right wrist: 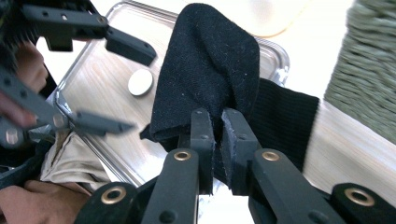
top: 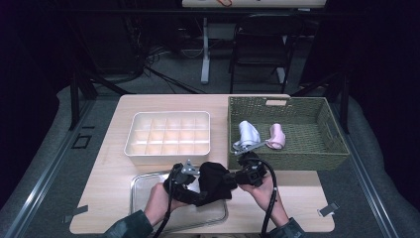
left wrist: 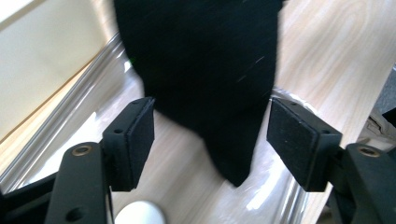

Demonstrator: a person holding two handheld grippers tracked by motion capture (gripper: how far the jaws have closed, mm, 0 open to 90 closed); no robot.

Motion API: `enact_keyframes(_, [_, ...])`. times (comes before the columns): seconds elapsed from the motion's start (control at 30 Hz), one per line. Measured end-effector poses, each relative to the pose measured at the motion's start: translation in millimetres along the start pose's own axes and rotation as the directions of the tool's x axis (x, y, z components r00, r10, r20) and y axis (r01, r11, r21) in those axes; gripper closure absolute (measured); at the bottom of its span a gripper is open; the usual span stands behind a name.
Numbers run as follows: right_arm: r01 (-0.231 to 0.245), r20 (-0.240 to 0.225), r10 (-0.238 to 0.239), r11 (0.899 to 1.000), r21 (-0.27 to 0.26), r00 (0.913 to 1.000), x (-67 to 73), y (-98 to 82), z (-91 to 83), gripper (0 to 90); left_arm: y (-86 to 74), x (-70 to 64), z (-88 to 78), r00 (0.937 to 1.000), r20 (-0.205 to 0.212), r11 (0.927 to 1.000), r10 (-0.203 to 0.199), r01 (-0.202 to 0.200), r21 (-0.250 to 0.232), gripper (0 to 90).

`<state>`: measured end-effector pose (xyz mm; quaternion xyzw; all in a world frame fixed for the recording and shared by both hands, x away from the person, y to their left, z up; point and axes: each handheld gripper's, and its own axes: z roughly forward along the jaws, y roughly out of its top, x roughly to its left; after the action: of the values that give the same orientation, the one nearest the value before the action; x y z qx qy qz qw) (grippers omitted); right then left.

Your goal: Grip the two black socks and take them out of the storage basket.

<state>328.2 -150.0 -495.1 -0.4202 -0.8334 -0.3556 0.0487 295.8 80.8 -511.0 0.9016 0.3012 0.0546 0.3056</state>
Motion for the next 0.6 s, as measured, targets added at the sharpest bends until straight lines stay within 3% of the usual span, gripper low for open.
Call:
enact_keyframes(0.1, [0.012,-0.008,-0.012,1.000,0.000,0.9999,5.8,2.7,3.8,84.3,3.0,-5.2,4.8,0.9997,-0.015,0.9998,0.019,-0.018,0.002,29.9])
enact_keyframes(0.33, [0.024,-0.035,-0.025,1.000,-0.009,0.9991,16.3,6.4,16.2,84.3,2.4,-2.0,11.2,0.9987,-0.050,0.9999,0.011,-0.011,0.007,33.2])
enact_keyframes(0.4, [0.029,-0.043,-0.030,1.000,-0.005,0.9986,18.8,7.0,20.5,84.2,0.3,0.8,14.4,0.9985,-0.054,0.9999,0.004,-0.003,0.012,42.2])
enact_keyframes(0.53, [0.049,-0.065,-0.047,0.999,0.022,0.9968,17.8,6.4,27.3,83.0,-5.1,8.8,17.4,0.9997,-0.017,0.9998,-0.018,0.018,0.006,61.0])
enact_keyframes(0.6, [0.054,-0.068,-0.051,0.998,0.036,0.9963,14.3,6.0,29.8,78.6,-7.6,13.6,18.1,0.9993,-0.016,0.9994,-0.033,0.033,0.002,71.0])
